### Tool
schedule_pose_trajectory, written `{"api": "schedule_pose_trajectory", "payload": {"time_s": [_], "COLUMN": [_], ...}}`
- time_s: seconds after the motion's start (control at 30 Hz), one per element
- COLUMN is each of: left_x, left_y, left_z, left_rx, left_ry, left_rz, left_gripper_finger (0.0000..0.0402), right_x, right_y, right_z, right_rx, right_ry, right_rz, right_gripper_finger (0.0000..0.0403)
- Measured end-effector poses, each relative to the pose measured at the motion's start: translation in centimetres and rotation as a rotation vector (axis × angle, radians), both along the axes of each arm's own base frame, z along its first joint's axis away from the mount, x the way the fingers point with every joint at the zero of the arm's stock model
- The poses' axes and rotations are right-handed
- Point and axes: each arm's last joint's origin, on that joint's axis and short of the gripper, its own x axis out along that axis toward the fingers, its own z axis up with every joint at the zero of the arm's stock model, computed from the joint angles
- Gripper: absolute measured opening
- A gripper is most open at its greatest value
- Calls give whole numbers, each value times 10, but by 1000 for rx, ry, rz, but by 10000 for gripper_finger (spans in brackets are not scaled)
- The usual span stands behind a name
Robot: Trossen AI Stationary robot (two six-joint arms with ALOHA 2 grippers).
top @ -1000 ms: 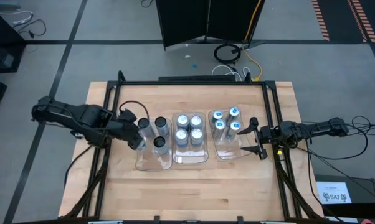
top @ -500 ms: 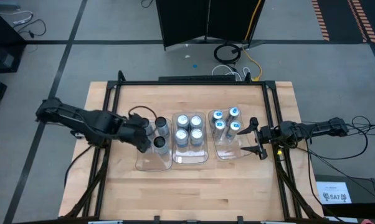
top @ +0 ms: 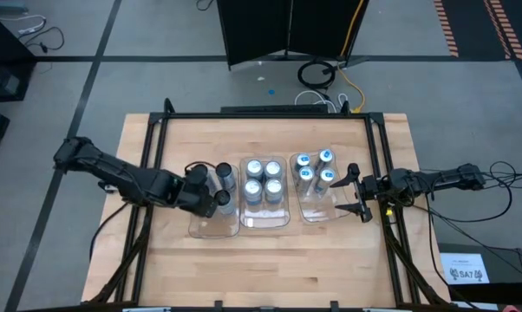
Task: Sort soda cans
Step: Put the white soda can into the left transparent bin
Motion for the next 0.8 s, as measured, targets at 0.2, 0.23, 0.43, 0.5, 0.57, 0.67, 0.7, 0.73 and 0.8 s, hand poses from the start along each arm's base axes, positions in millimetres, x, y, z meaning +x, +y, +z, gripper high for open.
{"api": "schedule_pose_trajectory", "payload": {"time_s": [0.2,0.23,0.43,0.5,0.57,0.67,0.7,0.73,0.8], "left_x": [-2,-2,0,0,0,0,0,0,0], "left_y": [-4,-4,-5,-5,-5,-5,-5,-5,-5], "left_z": [-9,-11,-12,-12,-12,-12,-12,-12,-13], "left_rx": [91,92,66,63,62,60,59,59,59], "left_ry": [-51,-59,-80,-79,-79,-78,-77,-77,-71], "left_rz": [36,36,30,30,29,28,28,28,29], "left_gripper_finger": [283,283,283,283,283,283,283,283,283], "right_x": [0,0,0,0,0,0,0,0,0], "right_y": [0,0,0,0,0,0,0,0,0], "right_z": [0,0,0,0,0,0,0,0,0], "right_rx": [0,0,0,0,0,0,0,0,0], "right_ry": [0,0,0,0,0,0,0,0,0], "right_rz": [0,0,0,0,0,0,0,0,0], "right_gripper_finger": [318,318,318,318,318,318,318,318,318]}}
